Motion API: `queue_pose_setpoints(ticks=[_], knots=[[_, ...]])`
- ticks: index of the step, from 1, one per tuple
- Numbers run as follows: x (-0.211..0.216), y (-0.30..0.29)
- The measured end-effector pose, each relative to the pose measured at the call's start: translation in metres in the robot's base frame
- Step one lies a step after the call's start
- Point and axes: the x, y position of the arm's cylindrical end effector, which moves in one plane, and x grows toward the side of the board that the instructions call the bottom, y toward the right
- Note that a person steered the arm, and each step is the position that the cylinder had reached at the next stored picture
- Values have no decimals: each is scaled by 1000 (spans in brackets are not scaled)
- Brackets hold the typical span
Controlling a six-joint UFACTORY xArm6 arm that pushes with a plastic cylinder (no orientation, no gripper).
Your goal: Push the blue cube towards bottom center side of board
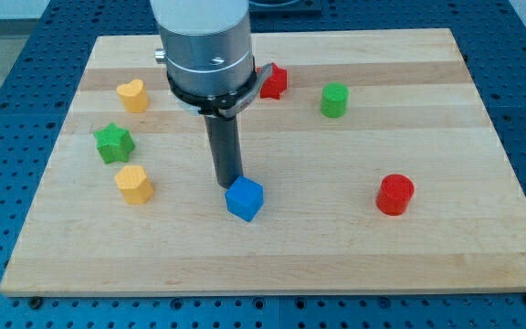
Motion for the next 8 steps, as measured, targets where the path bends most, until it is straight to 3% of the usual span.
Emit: queue_pose_setpoints(ticks=[6,7,8], knots=[[32,35],[26,35],[-19,-2]])
